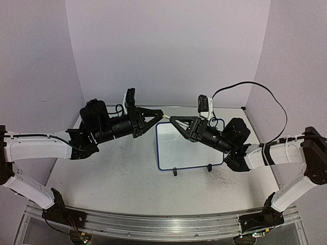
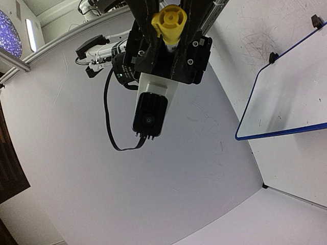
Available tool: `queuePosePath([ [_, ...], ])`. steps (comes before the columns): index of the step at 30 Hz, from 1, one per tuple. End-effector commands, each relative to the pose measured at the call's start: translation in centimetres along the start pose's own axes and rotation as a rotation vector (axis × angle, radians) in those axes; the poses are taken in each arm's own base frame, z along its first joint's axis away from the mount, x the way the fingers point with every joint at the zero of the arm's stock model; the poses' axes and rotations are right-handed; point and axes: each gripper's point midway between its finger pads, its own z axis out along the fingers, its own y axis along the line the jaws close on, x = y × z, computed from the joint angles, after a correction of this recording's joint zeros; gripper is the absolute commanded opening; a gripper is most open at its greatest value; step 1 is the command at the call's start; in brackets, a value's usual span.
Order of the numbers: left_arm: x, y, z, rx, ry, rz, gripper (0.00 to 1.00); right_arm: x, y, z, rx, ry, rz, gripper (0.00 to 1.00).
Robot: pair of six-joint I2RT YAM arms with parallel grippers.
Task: Write a sentence on the whiteboard
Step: Open the whiteboard marker at the center of the board, then place the pen cap at the center of the board.
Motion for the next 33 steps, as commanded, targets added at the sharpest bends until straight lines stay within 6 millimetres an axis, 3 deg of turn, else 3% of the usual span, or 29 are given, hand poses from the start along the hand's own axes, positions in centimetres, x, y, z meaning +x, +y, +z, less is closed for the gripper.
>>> queuePosePath([
  [1,-0.1,-0.8,-0.2,0.024,-0.001,0.022,0.0,-0.8,1.7,0.7,-0.059,-0.015,-0.033,0.09],
  [3,-0.1,-0.8,-0.2,0.022,-0.001,0.021,0.0,-1.0,1.8,0.7,-0.057,-0.023,-0.033,0.0],
  [11,-1.0,-0.7,-1.5,0.004,-0.06,0.032,0.0,-1.5,1.5,-0.8,-0.017,-0.081,-0.035,0.0],
  [13,-2.1,-0.7,-2.5,-0.005,-0.106,0.039,0.0,-1.3,1.4,-1.3,-0.012,-0.078,-0.037,0.0],
  [19,-6.2,2.2,-6.8,-0.061,-0.22,-0.015,0.0,0.5,-0.2,-4.9,0.053,-0.039,-0.061,0.0],
  [23,-7.3,3.9,-8.6,-0.109,-0.25,-0.011,0.0,2.0,-1.3,-6.7,0.134,0.013,-0.089,0.0],
  [27,-5.8,7.8,-9.0,-0.249,-0.207,-0.014,0.0,1.7,-2.9,-7.4,0.32,0.09,-0.229,0.0],
  [30,-3.5,12.3,-9.3,-0.384,-0.132,-0.045,0.0,-0.6,-4.6,-9.5,0.561,0.088,-0.377,0.0],
  [33,-0.6,16.6,-9.6,-0.491,-0.037,-0.07,0.0,-3.1,-4.0,-11.3,0.679,0.036,-0.479,0.0],
])
